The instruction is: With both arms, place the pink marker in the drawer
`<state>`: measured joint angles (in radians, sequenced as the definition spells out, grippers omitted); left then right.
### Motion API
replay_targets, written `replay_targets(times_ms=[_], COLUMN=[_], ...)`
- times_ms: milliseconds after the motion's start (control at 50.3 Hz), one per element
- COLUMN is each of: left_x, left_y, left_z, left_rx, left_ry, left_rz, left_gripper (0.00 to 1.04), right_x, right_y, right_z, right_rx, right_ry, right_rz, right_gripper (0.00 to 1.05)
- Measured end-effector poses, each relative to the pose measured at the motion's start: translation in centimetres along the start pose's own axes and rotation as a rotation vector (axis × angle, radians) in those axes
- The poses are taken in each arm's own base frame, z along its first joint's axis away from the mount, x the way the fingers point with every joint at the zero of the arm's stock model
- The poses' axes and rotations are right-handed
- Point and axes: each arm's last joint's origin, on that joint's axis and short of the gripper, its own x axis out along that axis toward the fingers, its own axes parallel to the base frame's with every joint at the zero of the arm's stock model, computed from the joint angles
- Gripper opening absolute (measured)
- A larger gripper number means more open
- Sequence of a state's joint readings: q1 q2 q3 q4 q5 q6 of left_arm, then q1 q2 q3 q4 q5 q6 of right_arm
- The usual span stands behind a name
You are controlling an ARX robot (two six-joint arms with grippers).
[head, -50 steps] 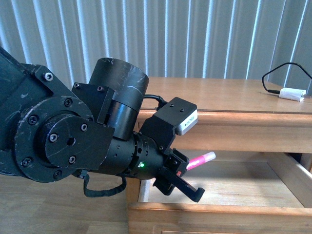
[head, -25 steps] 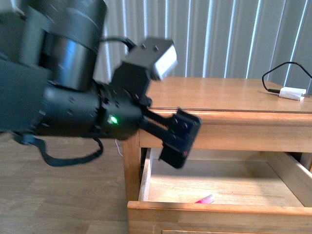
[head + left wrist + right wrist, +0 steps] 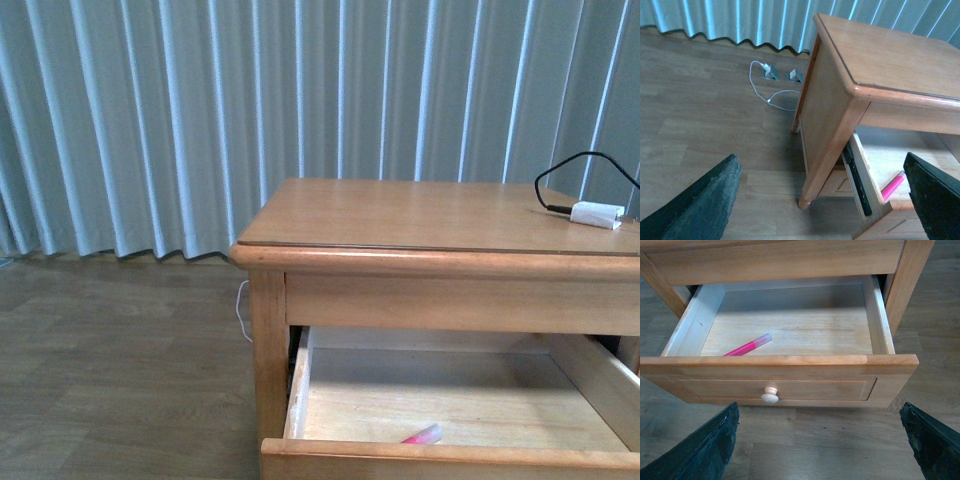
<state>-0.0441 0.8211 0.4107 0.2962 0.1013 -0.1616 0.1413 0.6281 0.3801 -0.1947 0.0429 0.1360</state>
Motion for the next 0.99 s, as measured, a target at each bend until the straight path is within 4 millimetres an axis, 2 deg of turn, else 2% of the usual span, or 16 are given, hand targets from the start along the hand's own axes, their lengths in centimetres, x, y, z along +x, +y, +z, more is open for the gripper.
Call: replay_targets(times_ms=[99,259,358,438,796,994], left_x=[-3.0,-3.9,-4.1,-4.4,-5.3,-5.8], left_y=[2.3,3.1,2.9,2.7,1.3,1.4], left_z=[-1.6,-1.9,-2.7,-3.4,-5.9,-6.7], left_rx=[-0.075,-0.100,0.056,0.107,0.153,0.156], left_ry=[-0.007,-0.027,-0.117,-0.126,-0.126,-0.126], left_rz=[0.070,0.125,0.134,0.139,0.132,0.137], left_gripper=[0.99,0.98,0.79,0.65,0.04,0.04], right_x=[0.0,0.0,0.0,0.0,0.0,0.0], right_y=[0.0,0.0,0.0,0.0,0.0,0.0], right_z=[0.0,0.0,0.0,0.0,0.0,0.0], right_rx=[0.000,0.000,0.000,0.000,0.000,0.000], right_ry=[0.000,0.000,0.000,0.000,0.000,0.000], right_rz=[0.000,0.000,0.000,0.000,0.001,0.001], right_gripper=[0.96,0.96,0.96,0.96,0.96,0.96])
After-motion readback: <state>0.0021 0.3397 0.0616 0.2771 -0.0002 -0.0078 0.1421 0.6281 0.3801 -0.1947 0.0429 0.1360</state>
